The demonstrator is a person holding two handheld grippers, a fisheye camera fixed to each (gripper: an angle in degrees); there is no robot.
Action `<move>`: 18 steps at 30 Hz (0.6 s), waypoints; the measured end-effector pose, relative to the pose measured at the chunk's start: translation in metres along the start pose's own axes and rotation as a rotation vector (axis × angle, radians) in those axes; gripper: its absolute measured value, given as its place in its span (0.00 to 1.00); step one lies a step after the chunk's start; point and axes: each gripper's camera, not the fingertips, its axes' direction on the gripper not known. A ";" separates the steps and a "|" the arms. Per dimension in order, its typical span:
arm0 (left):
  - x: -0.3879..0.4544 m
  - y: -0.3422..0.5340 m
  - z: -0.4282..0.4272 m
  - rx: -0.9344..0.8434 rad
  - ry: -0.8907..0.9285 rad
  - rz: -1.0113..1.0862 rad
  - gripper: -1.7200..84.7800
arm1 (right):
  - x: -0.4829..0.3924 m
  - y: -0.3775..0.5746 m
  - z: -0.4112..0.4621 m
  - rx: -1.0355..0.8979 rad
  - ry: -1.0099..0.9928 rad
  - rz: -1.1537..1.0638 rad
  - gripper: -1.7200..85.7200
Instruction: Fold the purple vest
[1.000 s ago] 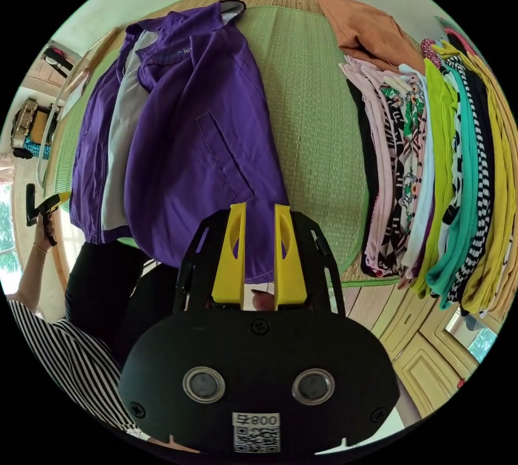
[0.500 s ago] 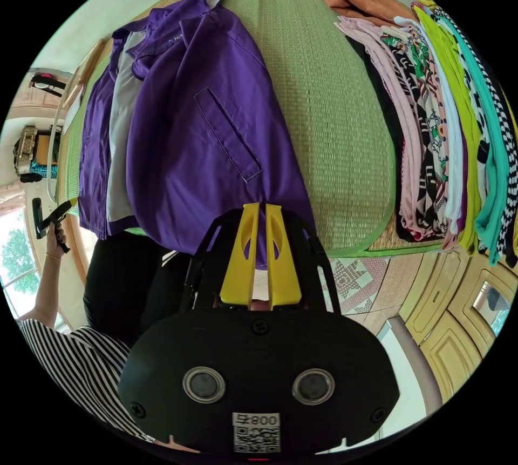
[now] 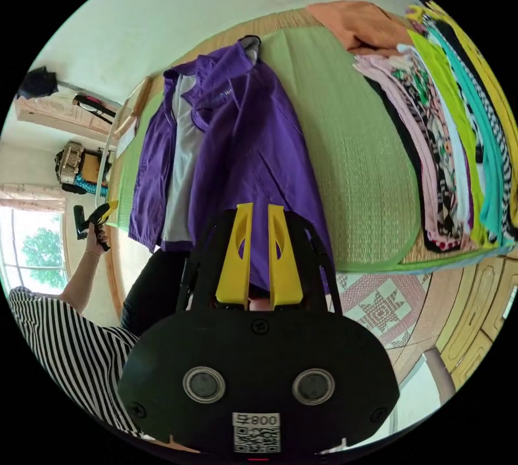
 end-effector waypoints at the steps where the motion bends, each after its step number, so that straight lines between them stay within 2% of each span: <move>1: 0.009 -0.017 0.009 -0.006 0.026 0.031 0.10 | -0.013 -0.010 0.000 0.011 0.001 -0.034 0.10; 6: 0.047 -0.099 0.052 -0.030 0.132 0.124 0.11 | -0.139 -0.110 0.037 0.060 0.035 -0.345 0.12; 9: 0.068 -0.150 0.079 -0.058 0.122 0.155 0.11 | -0.196 -0.160 0.078 0.042 0.075 -0.458 0.13; 12: 0.082 -0.195 0.101 -0.075 0.111 0.159 0.11 | -0.235 -0.197 0.124 0.000 0.148 -0.527 0.14; 18: 0.096 -0.267 0.120 -0.052 0.024 0.122 0.13 | -0.255 -0.221 0.183 -0.039 0.227 -0.563 0.14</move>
